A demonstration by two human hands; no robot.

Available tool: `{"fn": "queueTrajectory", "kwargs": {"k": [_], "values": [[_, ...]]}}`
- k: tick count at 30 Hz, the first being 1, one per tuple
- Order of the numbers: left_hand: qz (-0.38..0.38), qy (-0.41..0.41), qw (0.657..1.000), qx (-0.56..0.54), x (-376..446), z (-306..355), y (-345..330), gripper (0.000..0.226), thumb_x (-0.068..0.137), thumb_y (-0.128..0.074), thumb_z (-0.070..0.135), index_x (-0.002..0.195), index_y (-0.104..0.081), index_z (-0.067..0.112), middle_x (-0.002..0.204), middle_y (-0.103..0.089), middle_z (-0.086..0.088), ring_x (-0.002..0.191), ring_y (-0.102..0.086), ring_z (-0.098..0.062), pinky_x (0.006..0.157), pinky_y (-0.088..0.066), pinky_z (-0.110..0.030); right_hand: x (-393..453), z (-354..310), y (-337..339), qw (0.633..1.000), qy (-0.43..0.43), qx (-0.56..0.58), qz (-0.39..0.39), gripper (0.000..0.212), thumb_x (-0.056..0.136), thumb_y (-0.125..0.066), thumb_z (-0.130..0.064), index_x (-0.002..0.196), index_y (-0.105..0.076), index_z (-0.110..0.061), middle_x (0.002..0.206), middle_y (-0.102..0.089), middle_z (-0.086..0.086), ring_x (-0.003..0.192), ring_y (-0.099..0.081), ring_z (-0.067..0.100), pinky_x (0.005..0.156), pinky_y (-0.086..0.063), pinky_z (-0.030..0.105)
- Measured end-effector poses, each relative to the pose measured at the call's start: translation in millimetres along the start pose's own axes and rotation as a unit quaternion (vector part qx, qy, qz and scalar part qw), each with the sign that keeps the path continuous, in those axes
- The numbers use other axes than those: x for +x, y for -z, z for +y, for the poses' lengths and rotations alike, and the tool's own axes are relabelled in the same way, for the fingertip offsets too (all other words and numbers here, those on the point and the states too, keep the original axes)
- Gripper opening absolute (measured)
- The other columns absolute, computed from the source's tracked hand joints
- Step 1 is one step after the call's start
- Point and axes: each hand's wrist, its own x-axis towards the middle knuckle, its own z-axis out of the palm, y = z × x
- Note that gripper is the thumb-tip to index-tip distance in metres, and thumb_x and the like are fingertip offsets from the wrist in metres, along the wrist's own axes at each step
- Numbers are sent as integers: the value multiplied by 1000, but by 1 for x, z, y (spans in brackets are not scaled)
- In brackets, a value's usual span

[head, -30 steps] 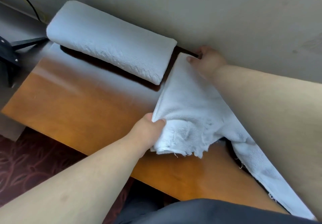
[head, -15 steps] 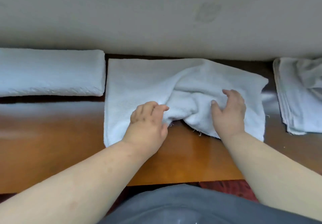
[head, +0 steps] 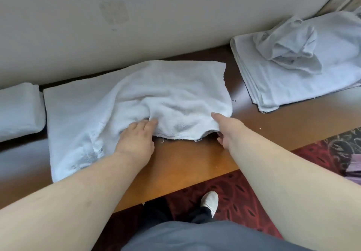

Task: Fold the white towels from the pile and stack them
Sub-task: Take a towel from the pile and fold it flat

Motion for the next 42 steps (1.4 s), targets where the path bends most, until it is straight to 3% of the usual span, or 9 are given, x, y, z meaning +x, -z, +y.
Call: {"fn": "queueTrajectory", "kwargs": {"k": [3, 6, 10, 17, 23, 27, 32, 37, 42], "values": [[19, 46, 999, 14, 1, 9, -4, 83, 84, -62, 39, 151, -16, 28, 141, -43, 3, 123, -39, -22, 97, -36, -37, 7, -5, -1, 998, 31, 47, -35, 28, 82, -73, -37, 104, -61, -24, 108, -70, -2, 85, -65, 17, 90, -55, 40], [72, 79, 994, 9, -1, 29, -3, 89, 79, -67, 48, 148, -12, 30, 140, -36, -5, 120, -26, -25, 103, -21, -39, 8, -11, 7, 982, 50, 154, -94, 27, 83, -68, -24, 109, -64, -20, 96, -77, 1, 83, -74, 23, 72, -61, 38], [164, -87, 982, -37, 6, 93, 8, 94, 72, -74, 54, 141, -15, 29, 139, -32, -6, 123, -22, -23, 110, -15, -40, 3, -22, 17, 962, 71, 203, -167, 35, 85, -64, -20, 119, -63, -14, 97, -77, 6, 82, -75, 24, 64, -58, 33], [72, -57, 993, -74, 72, 169, 54, 57, 85, -59, 28, 138, -38, 29, 122, -53, -2, 111, -52, -28, 85, -44, -37, 2, -46, 48, 942, 92, 251, -201, 32, 92, -61, -13, 123, -61, -6, 104, -75, 16, 91, -74, 32, 71, -61, 42], [11, -38, 993, -115, 99, 186, 79, 26, 94, -42, 51, 102, -53, 28, 78, -61, 2, 72, -57, -26, 62, -42, -31, 18, -44, 87, 892, 53, 399, -208, 63, 94, -42, -67, 129, -55, -16, 112, -74, 8, 101, -72, 27, 84, -51, 47], [-41, -76, 990, -110, 107, 216, 89, 23, 91, -48, 42, 110, -59, 33, 89, -66, 7, 81, -59, -18, 64, -42, -27, 11, -15, 73, 906, 12, 365, -213, 72, 93, -36, -73, 135, -56, -19, 128, -65, 10, 125, -57, 30, 108, -40, 52], [-121, -98, 969, -193, 99, 256, 71, 31, 93, -50, 42, 123, -56, 37, 99, -67, 11, 88, -61, -13, 75, -48, -28, 7, -14, 64, 851, -16, 483, -203, 68, 82, -55, -76, 120, -66, -21, 112, -74, 6, 111, -68, 26, 104, -47, 45], [-232, -140, 921, -280, 80, 217, 53, 57, 91, -56, 38, 145, -36, 39, 118, -59, 18, 102, -58, -2, 79, -41, -14, 19, -12, 72, 925, -11, 374, -66, 33, 94, -66, -30, 113, -64, -4, 97, -76, 15, 89, -74, 30, 89, -58, 43], [-14, -56, 990, -125, 57, 115, 27, 48, 97, -45, 39, 145, -40, 32, 144, -48, 5, 131, -43, -20, 110, -34, -37, 19, -8, 73, 896, 17, 436, -87, 61, 74, -78, -58, 118, -67, -17, 108, -76, 5, 96, -73, 28, 94, -54, 50]]}}
